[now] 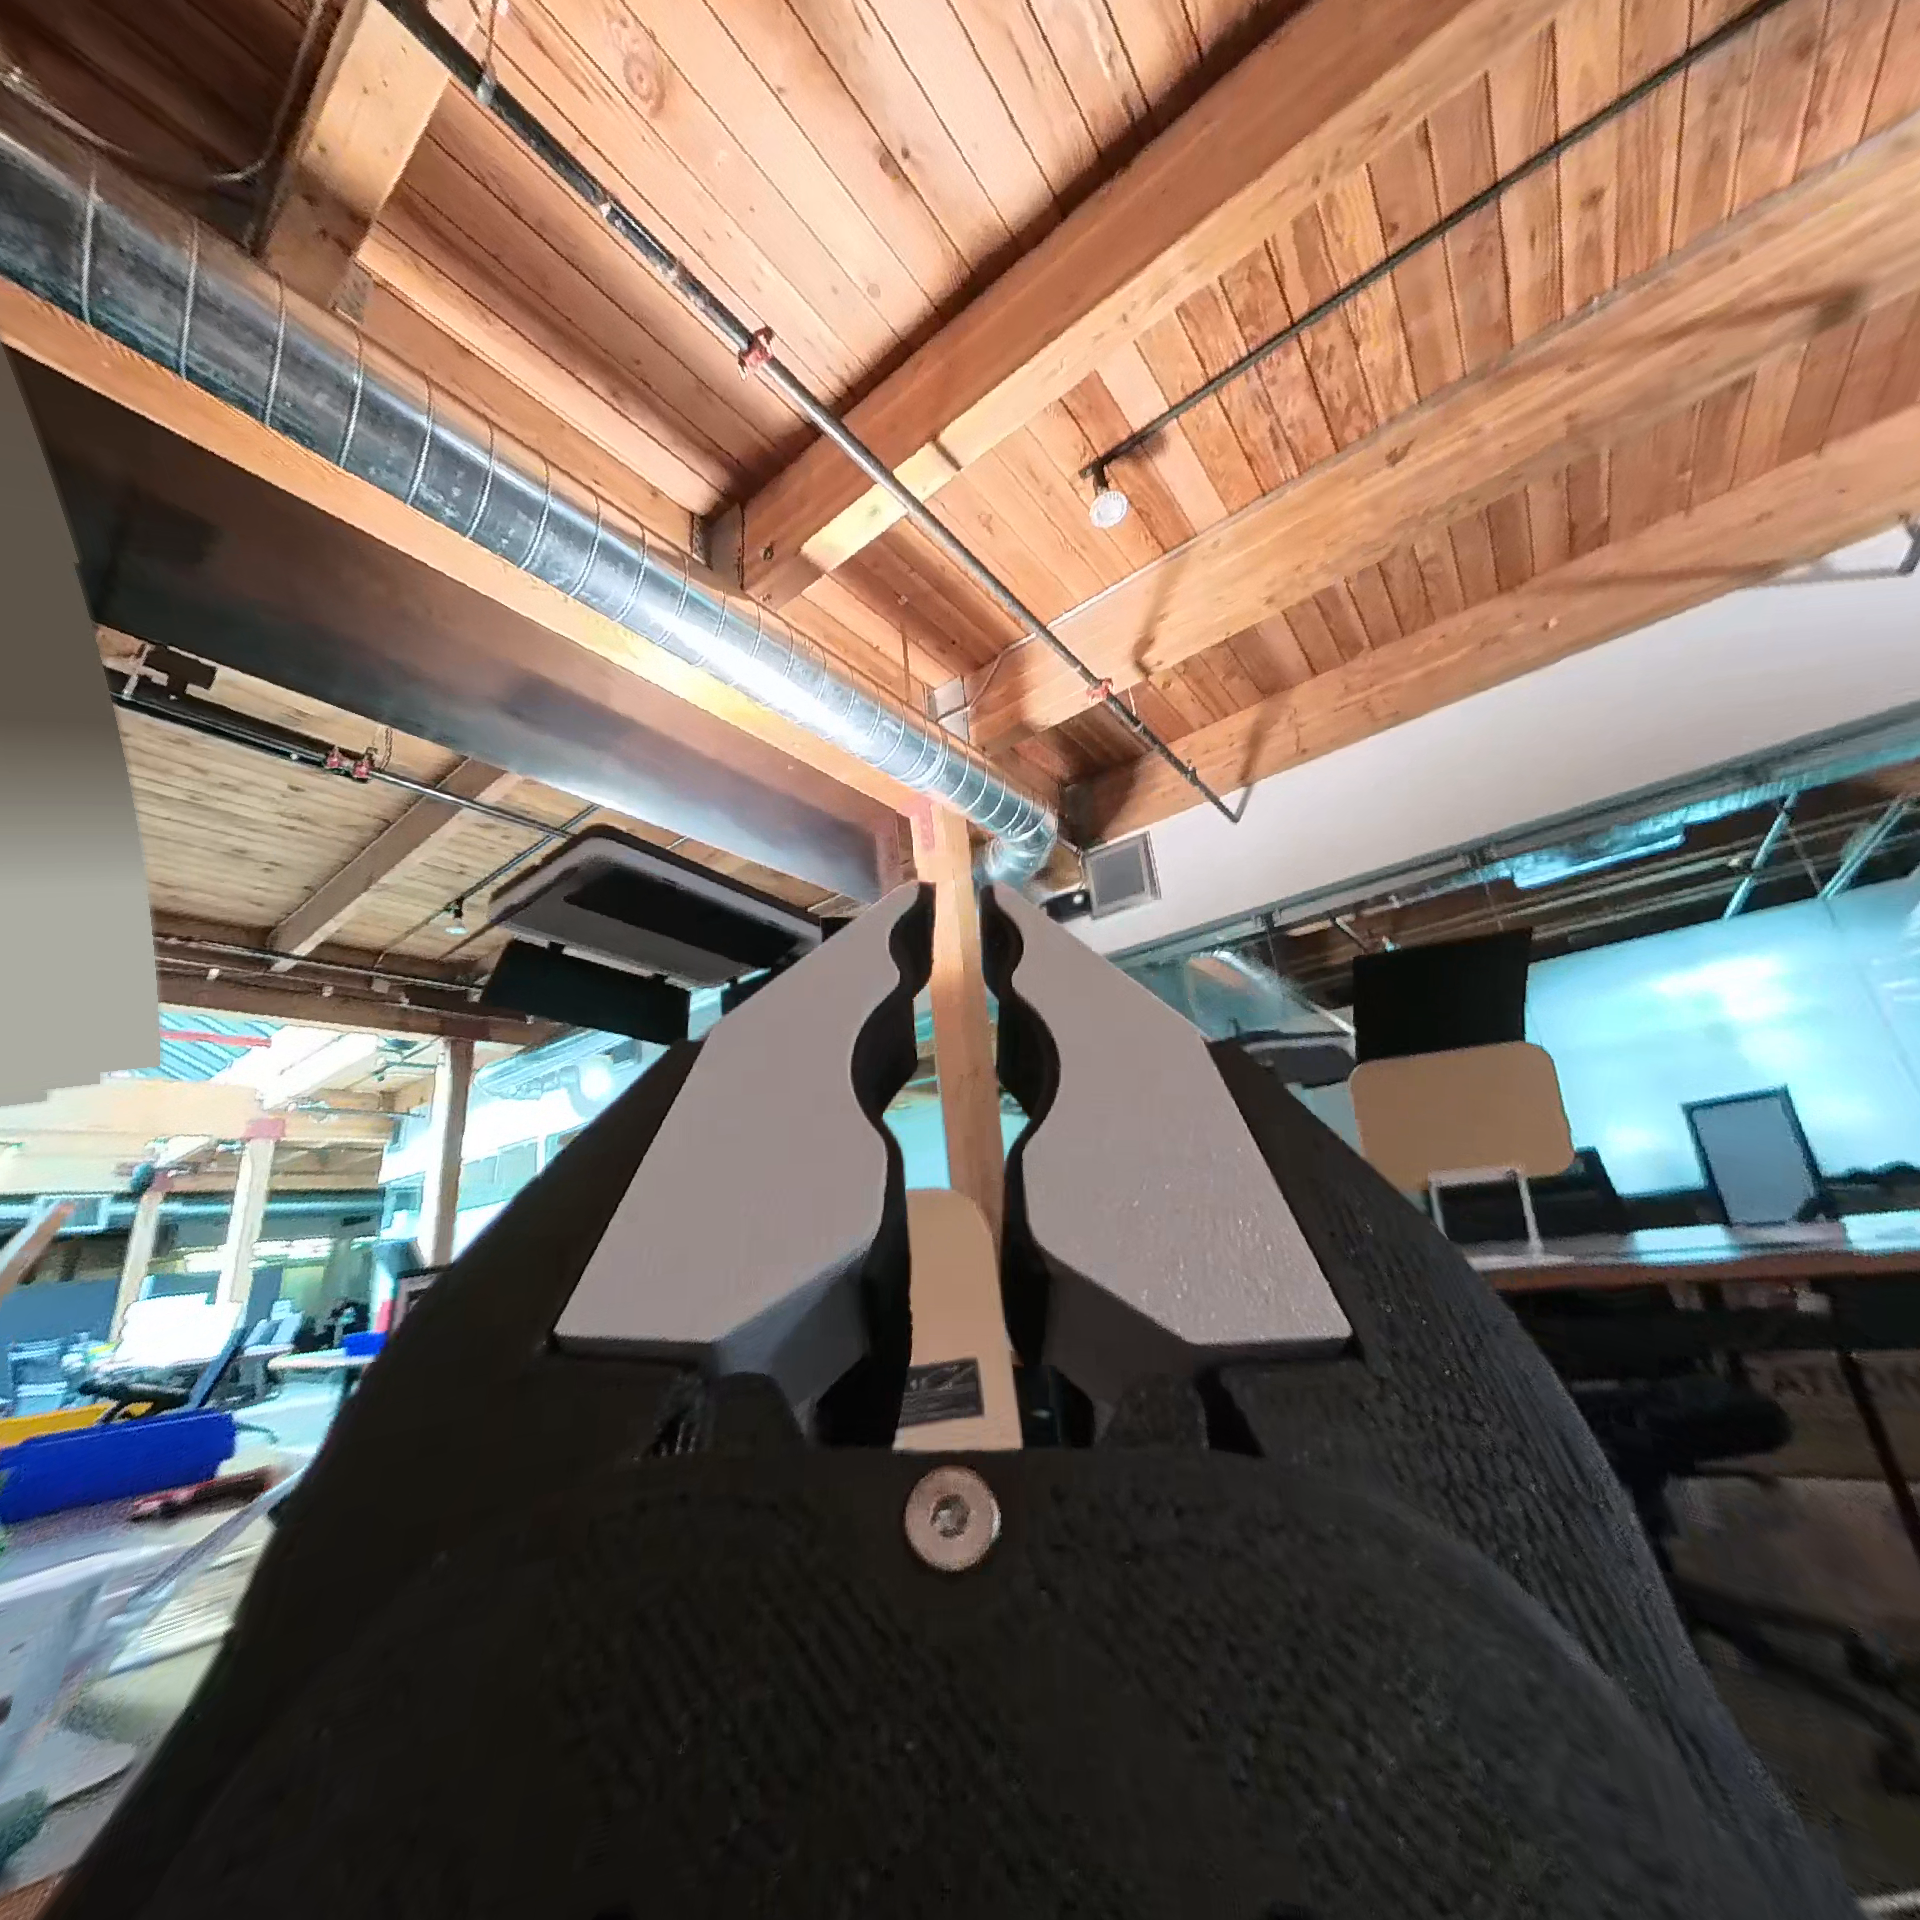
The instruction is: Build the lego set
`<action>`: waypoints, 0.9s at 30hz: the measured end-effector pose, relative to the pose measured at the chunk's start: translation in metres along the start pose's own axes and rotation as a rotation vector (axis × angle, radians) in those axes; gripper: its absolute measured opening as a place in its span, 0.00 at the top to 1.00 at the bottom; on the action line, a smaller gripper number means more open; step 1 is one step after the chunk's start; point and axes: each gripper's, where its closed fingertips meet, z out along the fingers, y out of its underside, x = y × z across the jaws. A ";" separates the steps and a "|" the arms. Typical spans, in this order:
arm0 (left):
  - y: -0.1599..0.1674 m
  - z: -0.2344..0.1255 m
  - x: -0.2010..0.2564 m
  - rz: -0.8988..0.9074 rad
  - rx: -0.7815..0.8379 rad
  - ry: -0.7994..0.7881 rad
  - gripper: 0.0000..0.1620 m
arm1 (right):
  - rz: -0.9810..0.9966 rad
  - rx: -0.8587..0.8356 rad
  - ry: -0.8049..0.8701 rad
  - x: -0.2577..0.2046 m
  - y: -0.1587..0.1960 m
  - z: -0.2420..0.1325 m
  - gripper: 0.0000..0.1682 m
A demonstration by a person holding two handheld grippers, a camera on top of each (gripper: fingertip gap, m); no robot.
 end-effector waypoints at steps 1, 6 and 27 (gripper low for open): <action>0.004 -0.005 -0.004 -0.001 -0.027 -0.006 1.00 | 0.018 -0.012 -0.005 -0.001 0.005 0.002 0.96; 0.001 0.001 0.032 0.002 -0.048 0.160 1.00 | 0.006 -0.032 -0.038 -0.014 0.016 0.006 0.95; 0.018 0.103 0.259 -0.428 -0.074 0.717 1.00 | -0.034 0.005 -0.021 0.000 0.003 0.001 0.95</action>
